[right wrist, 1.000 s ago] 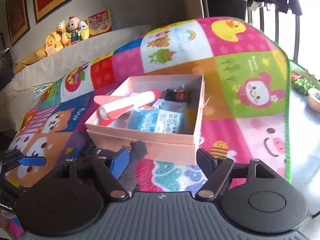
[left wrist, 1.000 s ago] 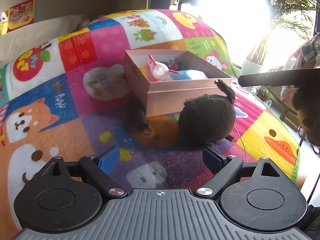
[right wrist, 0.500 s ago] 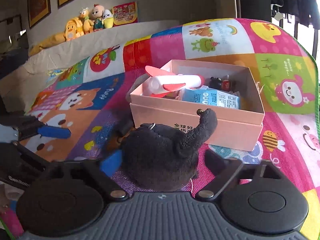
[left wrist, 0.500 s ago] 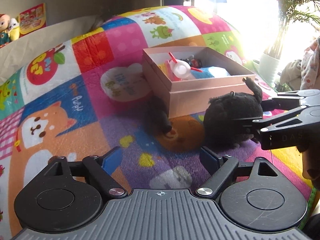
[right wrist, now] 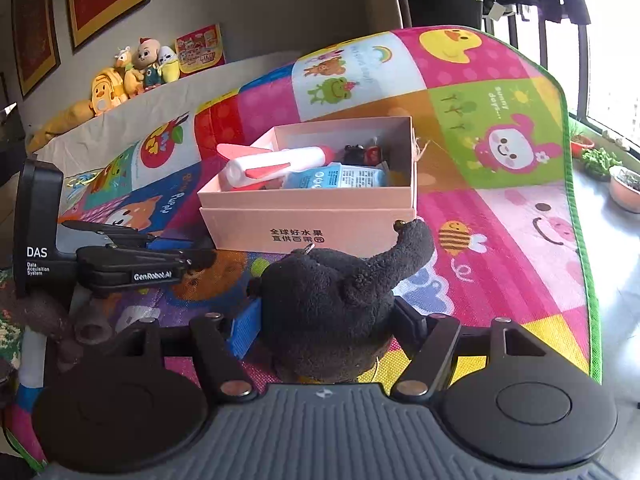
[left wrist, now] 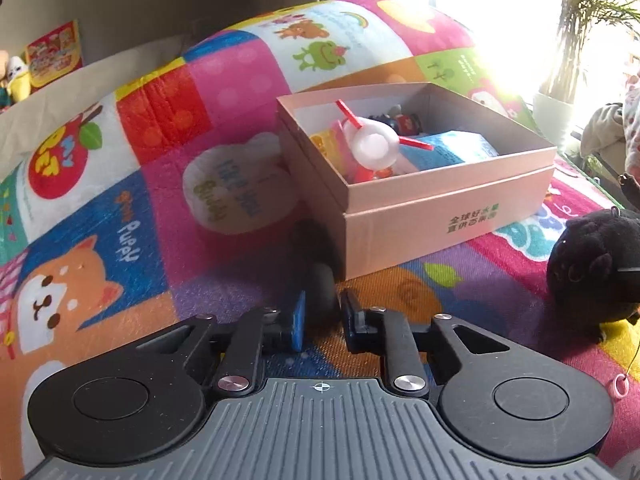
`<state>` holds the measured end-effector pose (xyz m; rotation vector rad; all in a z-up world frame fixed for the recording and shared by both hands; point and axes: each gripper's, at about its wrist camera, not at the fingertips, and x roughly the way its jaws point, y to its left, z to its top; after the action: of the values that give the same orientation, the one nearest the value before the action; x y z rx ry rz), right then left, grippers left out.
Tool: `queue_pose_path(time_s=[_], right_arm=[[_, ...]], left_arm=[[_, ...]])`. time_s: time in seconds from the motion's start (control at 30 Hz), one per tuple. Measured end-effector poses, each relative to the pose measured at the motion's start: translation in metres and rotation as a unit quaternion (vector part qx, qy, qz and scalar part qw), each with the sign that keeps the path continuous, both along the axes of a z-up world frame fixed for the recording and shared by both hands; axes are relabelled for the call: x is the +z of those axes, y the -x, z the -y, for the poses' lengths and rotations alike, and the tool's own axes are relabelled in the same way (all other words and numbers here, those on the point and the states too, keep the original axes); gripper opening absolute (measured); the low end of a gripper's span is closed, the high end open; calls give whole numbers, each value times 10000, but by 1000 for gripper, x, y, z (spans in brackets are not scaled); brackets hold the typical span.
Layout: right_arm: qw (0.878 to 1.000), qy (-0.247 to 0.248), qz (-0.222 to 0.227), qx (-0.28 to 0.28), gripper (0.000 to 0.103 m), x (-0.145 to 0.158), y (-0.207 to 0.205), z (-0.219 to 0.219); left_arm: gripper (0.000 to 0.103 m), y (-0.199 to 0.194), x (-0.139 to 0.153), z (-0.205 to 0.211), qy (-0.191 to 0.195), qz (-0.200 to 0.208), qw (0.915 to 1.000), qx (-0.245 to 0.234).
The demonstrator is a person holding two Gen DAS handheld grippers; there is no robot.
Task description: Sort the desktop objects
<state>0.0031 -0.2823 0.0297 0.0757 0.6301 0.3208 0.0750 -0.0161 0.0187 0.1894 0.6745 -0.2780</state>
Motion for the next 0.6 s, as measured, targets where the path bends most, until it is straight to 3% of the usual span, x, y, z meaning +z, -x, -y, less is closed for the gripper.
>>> queue_pose_path(time_s=[0.07,0.13,0.2,0.27,0.37,0.5,0.6], right_arm=[[10000,1,32,10,69,-1,1,-1],[9999,51,85,24,69,-2,3,-3],[9999,66,107,34,70,-3,3,-5],[9999,64,122,33,71,-4,4,-5],[9999,72,136,25,71,-5,5,-5],[9999,68,112,31,72,-7,7,-5],[9999,75,75,22,74,-10,7,-7]], left_arm=[[21,6,2,-11,-134,7,9999,-31],[39,11,4,-24,-288,75,9995,83],[47,11,6,-37,-394,161,9985,332],[46,7,7,-49,-426,158,9973,573],[49,0,9,-64,-128,37,9976,674],[69,-2,5,-64,421,-178,9960,764],[71,-9,0,-58,714,-189,9933,893]])
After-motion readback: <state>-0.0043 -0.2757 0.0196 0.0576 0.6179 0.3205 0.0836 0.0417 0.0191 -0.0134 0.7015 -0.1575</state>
